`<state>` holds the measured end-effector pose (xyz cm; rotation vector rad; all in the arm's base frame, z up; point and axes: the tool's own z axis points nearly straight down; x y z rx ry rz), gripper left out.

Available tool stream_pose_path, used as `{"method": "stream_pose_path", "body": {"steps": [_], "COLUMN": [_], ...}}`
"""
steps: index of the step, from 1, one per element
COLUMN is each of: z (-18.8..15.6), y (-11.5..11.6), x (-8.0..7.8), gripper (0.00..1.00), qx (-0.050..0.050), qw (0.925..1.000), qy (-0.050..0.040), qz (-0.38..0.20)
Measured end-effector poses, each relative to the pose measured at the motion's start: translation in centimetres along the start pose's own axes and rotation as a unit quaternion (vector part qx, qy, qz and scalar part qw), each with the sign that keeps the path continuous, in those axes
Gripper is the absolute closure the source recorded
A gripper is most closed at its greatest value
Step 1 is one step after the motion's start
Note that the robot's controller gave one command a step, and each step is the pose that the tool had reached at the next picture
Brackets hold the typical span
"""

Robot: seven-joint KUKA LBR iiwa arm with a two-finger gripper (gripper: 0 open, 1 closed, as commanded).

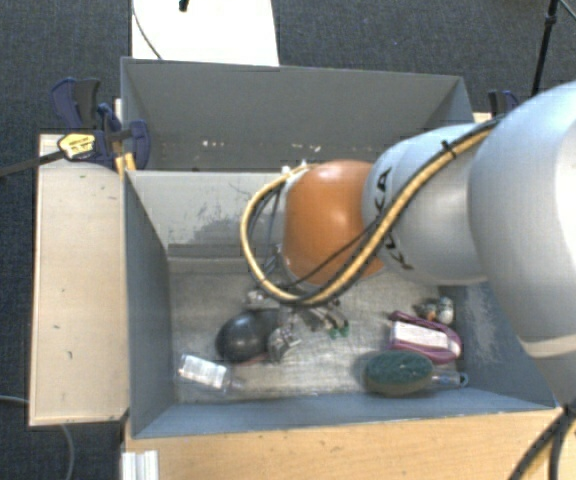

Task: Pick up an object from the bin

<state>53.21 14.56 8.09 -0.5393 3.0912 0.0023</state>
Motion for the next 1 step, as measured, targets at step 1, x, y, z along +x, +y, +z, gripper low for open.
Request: {"method": "stream_pose_path", "body": {"steps": [1], "z": [-15.61], "y": [0.37], "x": [-3.41], "gripper": [1.0], "qx": [0.001], "qw": [0.9775], "qy": [-0.0027], "qz": [-0.211]}}
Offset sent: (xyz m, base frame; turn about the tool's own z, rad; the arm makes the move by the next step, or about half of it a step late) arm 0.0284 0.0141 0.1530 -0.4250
